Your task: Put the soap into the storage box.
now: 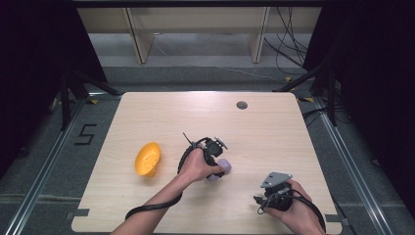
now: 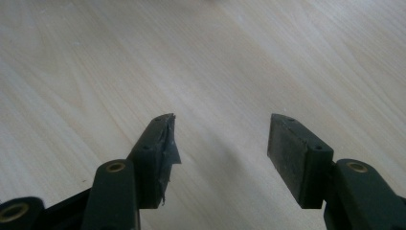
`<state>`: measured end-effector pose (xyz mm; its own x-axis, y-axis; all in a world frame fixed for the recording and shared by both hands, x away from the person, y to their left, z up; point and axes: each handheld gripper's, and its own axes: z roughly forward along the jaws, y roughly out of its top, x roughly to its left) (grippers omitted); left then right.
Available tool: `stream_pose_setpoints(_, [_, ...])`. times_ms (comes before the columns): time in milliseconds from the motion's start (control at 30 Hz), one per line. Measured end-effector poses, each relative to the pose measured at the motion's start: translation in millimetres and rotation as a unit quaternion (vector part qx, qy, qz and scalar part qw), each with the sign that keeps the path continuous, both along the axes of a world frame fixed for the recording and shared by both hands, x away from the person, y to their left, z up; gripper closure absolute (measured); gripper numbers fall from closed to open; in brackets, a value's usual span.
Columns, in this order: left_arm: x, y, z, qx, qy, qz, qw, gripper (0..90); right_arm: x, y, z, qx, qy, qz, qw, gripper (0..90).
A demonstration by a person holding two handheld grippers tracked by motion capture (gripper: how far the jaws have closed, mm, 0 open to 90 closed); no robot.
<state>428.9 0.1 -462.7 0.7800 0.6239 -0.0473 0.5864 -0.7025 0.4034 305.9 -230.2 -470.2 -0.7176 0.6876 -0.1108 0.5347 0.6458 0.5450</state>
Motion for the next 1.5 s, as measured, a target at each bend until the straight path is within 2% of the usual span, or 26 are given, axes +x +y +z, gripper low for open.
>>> stream_pose_setpoints(233, [1.3,-4.4,-4.0,0.009,-0.001,0.001,1.0000,30.5,0.4,-0.4,-0.5,-0.001,-0.003,0.003,1.0000,43.3])
stream_pose_setpoints(400, [1.8,-7.6,-7.7,0.017,0.001,-0.001,0.9999,31.4,-1.5,0.9,0.2,0.004,0.012,-0.007,0.9999,43.2])
stream_pose_setpoints(633, [2.4,-10.5,-10.5,0.026,0.007,-0.004,0.9996,33.0,-0.9,0.5,-0.7,0.002,0.006,-0.003,1.0000,43.1])
stream_pose_setpoints(667, [2.3,-11.2,-11.4,0.028,0.006,-0.004,0.9996,33.3,-1.4,0.8,-0.2,0.004,0.013,-0.007,0.9999,43.0])
stream_pose_setpoints(733, [2.5,-12.2,-12.6,0.032,0.008,-0.005,0.9994,33.9,-0.2,-0.1,-1.0,-0.002,0.005,0.005,1.0000,42.9])
stream_pose_setpoints(800, [3.3,-12.2,-13.6,0.037,0.007,-0.009,0.9993,35.0,0.4,-0.3,-0.8,-0.002,0.001,0.004,1.0000,42.9])
stream_pose_setpoints(1167, [4.6,-13.2,-18.0,0.037,0.010,-0.011,0.9992,39.4,0.0,-0.3,-2.0,-0.003,0.007,0.005,1.0000,42.5])
stream_pose_setpoints(1333, [5.7,-14.1,-17.6,0.042,0.027,-0.015,0.9986,44.9,-0.1,-0.4,-2.0,-0.003,0.008,0.004,1.0000,42.3])
stream_pose_setpoints(1500, [5.7,-15.7,-17.8,0.043,0.028,-0.008,0.9987,46.7,-0.8,0.3,-2.8,0.001,0.013,-0.002,0.9999,42.2])
